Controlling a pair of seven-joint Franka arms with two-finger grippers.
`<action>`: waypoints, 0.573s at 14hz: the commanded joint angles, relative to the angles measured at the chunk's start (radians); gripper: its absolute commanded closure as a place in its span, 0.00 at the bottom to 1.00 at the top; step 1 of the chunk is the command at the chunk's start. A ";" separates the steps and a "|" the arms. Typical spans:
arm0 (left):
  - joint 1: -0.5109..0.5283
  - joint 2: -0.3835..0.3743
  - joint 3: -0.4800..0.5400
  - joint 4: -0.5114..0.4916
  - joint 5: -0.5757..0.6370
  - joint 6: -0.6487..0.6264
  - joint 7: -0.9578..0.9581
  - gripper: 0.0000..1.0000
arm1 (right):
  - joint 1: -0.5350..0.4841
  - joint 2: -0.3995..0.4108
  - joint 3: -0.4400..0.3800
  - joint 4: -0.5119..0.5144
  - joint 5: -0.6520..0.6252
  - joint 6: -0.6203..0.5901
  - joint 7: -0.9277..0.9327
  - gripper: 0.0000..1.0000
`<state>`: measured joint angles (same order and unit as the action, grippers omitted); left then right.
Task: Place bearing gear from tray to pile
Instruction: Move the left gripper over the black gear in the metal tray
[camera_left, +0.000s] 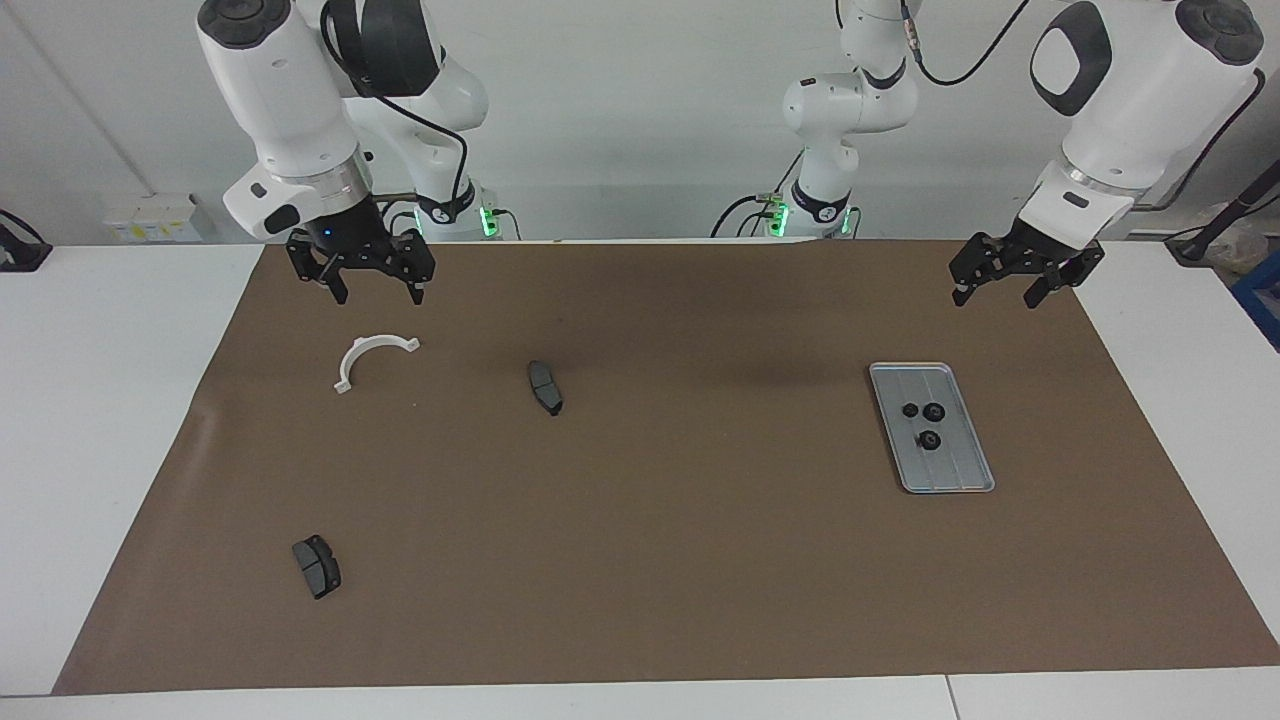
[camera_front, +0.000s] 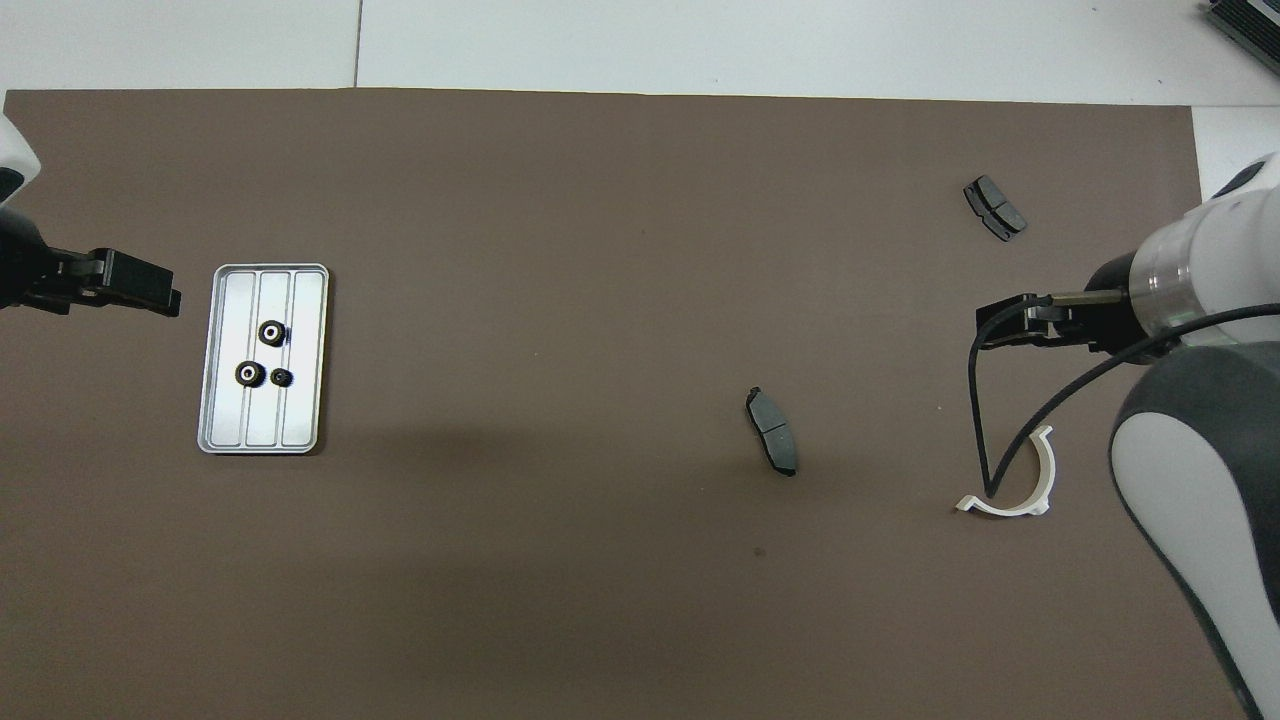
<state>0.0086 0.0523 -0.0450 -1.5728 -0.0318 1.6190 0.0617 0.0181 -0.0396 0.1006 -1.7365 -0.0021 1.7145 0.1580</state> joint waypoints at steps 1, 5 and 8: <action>-0.007 -0.025 0.000 -0.036 0.021 0.024 -0.007 0.00 | -0.018 -0.020 0.007 -0.020 0.030 0.011 -0.037 0.00; 0.005 0.035 -0.001 -0.123 0.021 0.123 -0.002 0.00 | -0.018 -0.020 0.007 -0.020 0.031 0.011 -0.037 0.00; 0.008 0.079 -0.001 -0.271 0.020 0.367 0.000 0.00 | -0.018 -0.020 0.007 -0.020 0.031 0.011 -0.037 0.00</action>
<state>0.0095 0.1237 -0.0432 -1.7602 -0.0255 1.8633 0.0618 0.0181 -0.0396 0.1006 -1.7365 -0.0021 1.7145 0.1580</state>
